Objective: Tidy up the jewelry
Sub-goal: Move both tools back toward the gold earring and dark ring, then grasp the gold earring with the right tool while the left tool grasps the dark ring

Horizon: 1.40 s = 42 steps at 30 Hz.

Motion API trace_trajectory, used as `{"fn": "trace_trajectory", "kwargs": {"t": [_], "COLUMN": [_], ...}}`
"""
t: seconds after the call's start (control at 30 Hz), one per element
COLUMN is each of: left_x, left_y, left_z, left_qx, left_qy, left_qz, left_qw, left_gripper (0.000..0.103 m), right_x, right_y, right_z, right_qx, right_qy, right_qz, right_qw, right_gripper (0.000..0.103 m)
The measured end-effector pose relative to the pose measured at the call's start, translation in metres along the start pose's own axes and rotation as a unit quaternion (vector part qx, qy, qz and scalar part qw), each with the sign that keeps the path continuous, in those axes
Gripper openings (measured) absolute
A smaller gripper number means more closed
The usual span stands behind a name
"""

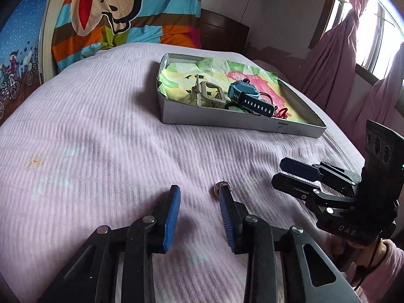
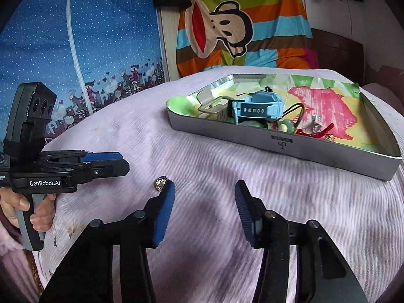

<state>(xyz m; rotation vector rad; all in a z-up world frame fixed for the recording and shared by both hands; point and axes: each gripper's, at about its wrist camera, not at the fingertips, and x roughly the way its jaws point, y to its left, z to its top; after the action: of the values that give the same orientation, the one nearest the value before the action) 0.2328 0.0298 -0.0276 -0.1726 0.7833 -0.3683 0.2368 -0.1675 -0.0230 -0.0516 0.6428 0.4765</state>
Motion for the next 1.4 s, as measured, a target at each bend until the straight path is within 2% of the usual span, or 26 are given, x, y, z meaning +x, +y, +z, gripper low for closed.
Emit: {"fn": "trace_trajectory", "kwargs": {"t": [0.03, 0.17, 0.43, 0.7, 0.73, 0.87, 0.97, 1.17, 1.4], "left_x": [0.002, 0.006, 0.009, 0.013, 0.014, 0.016, 0.017, 0.018, 0.026], "left_y": [0.0, 0.002, 0.006, 0.006, 0.005, 0.005, 0.004, 0.005, -0.003], "left_z": [0.001, 0.002, 0.001, 0.002, 0.002, 0.003, 0.003, 0.003, 0.004], "left_qx": [0.0, -0.005, -0.015, -0.015, -0.014, -0.014, -0.013, -0.015, -0.001], "left_qy": [0.004, 0.01, 0.015, 0.02, 0.022, 0.025, 0.026, 0.03, 0.045], "left_qz": [0.001, -0.002, -0.002, -0.004, -0.005, -0.006, -0.009, -0.022, -0.038], "left_qw": [1.0, 0.9999, 0.9998, 0.9997, 0.9997, 0.9996, 0.9995, 0.9992, 0.9983], "left_gripper": [0.026, 0.024, 0.02, 0.019, 0.019, 0.018, 0.018, 0.018, 0.018], "right_x": [0.004, 0.018, 0.031, 0.036, 0.037, 0.041, 0.042, 0.041, 0.023], "right_y": [0.003, 0.014, 0.032, 0.045, 0.046, 0.048, 0.049, 0.048, 0.033], "right_z": [0.001, 0.003, 0.007, 0.008, 0.007, 0.008, 0.007, 0.006, 0.003], "right_qx": [-0.003, -0.019, -0.053, -0.076, -0.077, -0.08, -0.084, -0.083, -0.05], "right_qy": [0.006, 0.025, 0.045, 0.059, 0.062, 0.069, 0.071, 0.068, 0.028], "right_qz": [0.004, 0.019, 0.043, 0.057, 0.058, 0.064, 0.066, 0.07, 0.057], "right_qw": [1.0, 0.999, 0.997, 0.994, 0.993, 0.992, 0.992, 0.992, 0.997], "right_gripper": [0.034, 0.031, 0.014, 0.013, 0.01, 0.008, 0.003, 0.001, 0.001]}}
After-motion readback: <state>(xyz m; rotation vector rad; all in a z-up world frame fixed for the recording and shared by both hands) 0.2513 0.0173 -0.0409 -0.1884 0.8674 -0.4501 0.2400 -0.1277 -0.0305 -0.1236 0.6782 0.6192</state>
